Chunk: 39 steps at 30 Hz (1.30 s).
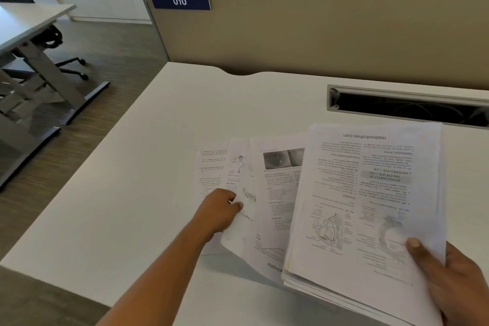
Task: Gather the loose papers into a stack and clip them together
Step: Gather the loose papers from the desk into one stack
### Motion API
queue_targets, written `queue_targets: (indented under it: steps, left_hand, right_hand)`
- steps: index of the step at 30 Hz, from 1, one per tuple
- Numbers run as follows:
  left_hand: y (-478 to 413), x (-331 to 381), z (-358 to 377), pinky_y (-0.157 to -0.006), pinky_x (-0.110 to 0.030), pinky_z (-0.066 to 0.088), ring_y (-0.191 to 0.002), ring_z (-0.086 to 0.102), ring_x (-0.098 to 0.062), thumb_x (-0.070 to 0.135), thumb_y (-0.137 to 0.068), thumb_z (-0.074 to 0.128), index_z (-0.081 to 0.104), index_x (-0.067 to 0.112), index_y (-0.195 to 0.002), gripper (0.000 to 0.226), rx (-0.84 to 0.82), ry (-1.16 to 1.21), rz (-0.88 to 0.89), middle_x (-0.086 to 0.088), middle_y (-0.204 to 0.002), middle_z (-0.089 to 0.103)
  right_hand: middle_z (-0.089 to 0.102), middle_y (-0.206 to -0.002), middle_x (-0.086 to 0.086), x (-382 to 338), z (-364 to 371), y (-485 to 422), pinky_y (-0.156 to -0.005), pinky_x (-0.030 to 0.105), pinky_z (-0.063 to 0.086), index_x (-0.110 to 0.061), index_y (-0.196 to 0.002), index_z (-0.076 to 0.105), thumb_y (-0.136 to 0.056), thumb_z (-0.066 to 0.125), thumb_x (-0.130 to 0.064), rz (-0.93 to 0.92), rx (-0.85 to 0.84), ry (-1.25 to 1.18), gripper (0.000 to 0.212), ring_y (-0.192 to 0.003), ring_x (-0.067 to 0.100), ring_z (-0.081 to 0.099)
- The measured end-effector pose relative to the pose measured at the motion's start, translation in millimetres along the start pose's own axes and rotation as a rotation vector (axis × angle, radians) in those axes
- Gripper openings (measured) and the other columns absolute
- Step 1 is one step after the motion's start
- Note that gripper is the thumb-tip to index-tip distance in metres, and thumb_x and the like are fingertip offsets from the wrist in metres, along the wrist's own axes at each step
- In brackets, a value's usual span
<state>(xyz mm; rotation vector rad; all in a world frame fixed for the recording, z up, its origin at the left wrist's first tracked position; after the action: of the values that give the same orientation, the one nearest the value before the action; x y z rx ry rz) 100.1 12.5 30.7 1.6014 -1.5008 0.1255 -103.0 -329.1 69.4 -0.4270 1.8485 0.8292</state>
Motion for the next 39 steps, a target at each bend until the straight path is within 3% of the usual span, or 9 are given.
queue_targets:
  steps: [3,8,12,18,22,25,29,33,39]
  left_hand:
    - [21,19,-25,-0.065,-0.032,0.051,-0.077,0.069,-0.022,0.030,-0.100,0.054,0.069,0.013,-0.087,0.026,0.184,-0.208,0.117,-0.004,-0.084,0.073]
    - [58,23,-69,-0.056,-0.020,0.046,-0.070,0.065,-0.006,0.032,-0.102,0.052,0.067,0.036,-0.096,0.016,0.317,-0.206,0.194,0.010,-0.085,0.070]
    - [72,9,-98,-0.067,-0.035,0.059,-0.075,0.072,-0.015,0.031,-0.102,0.053,0.071,0.031,-0.099,0.018,0.387,-0.097,0.140,0.005,-0.087,0.077]
    - [99,-5,-145,-0.066,-0.038,0.055,-0.074,0.071,-0.025,0.027,-0.101,0.057,0.072,0.032,-0.093,0.018,0.561,0.037,0.118,0.001,-0.082,0.077]
    - [119,-19,-169,-0.072,-0.056,0.062,-0.076,0.077,-0.032,0.054,-0.089,0.066,0.074,0.041,-0.097,0.018,0.638,0.327,0.141,0.005,-0.082,0.080]
    - [130,-19,-163,-0.078,-0.054,0.062,-0.083,0.078,-0.030,0.065,-0.071,0.072,0.075,0.030,-0.106,0.049,0.621,0.555,0.199,0.004,-0.093,0.082]
    - [125,25,-114,-0.077,-0.064,0.059,-0.086,0.077,-0.039,0.034,-0.083,0.068,0.076,0.016,-0.105,0.030,0.349,0.802,0.266,-0.012,-0.095,0.081]
    - [115,55,-49,-0.059,-0.038,0.064,-0.069,0.077,-0.029,0.016,-0.086,0.063,0.078,0.006,-0.095,0.020,0.135,0.898,0.223,-0.019,-0.088,0.081]
    - [100,75,13,-0.077,-0.040,0.063,-0.088,0.079,-0.030,0.012,-0.095,0.063,0.079,0.011,-0.098,0.017,-0.017,0.824,0.185,-0.010,-0.095,0.082]
  right_hand:
    - [0.065,-0.047,-0.026,-8,0,2,-0.060,0.026,0.041,-0.014,-0.095,0.065,-0.092,0.063,-0.016,-0.001,-0.016,0.016,0.004,-0.069,0.017,0.059]
    - [0.070,-0.053,-0.018,-4,1,5,-0.051,0.022,0.051,-0.006,-0.104,0.068,-0.091,0.064,-0.013,-0.013,-0.034,0.104,0.015,-0.072,0.016,0.061]
    - [0.065,-0.076,-0.007,-5,7,7,-0.060,0.028,0.042,-0.003,-0.107,0.067,-0.091,0.063,-0.012,-0.024,-0.062,0.109,0.018,-0.075,0.016,0.060]
    - [0.071,-0.078,-0.006,-3,13,8,-0.059,0.026,0.043,-0.004,-0.108,0.067,-0.092,0.063,-0.012,0.021,-0.084,0.065,0.018,-0.071,0.018,0.063]
    - [0.075,-0.088,0.006,-1,13,6,-0.063,0.032,0.053,-0.006,-0.105,0.069,-0.092,0.063,-0.013,0.016,-0.080,0.048,0.016,-0.078,0.027,0.070]
    - [0.079,-0.085,0.008,-3,13,3,-0.071,0.038,0.057,-0.009,-0.101,0.071,-0.091,0.064,-0.013,0.020,-0.069,0.022,0.013,-0.078,0.029,0.073]
    - [0.080,-0.087,0.007,-8,17,2,-0.073,0.037,0.056,-0.012,-0.097,0.072,-0.090,0.064,-0.012,0.041,-0.089,-0.038,0.010,-0.079,0.029,0.073]
    - [0.080,-0.085,0.005,-15,22,7,-0.059,0.028,0.056,-0.008,-0.099,0.071,-0.092,0.063,-0.012,0.049,-0.138,-0.048,0.012,-0.068,0.017,0.075]
    - [0.073,-0.059,0.008,-32,27,15,-0.048,0.027,0.052,-0.005,-0.078,0.066,-0.088,0.055,0.010,0.058,-0.279,-0.025,0.021,-0.046,0.018,0.068]
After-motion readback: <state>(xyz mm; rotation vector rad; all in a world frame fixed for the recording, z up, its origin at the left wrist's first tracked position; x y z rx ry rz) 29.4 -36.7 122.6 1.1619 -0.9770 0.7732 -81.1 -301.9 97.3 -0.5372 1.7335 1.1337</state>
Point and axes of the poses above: each hand's wrist, its own y-axis away from the middle knuckle, its own z-axis out of the palm, x = y × z, the point moved 8 cm from there along -y, towards the middle knuckle
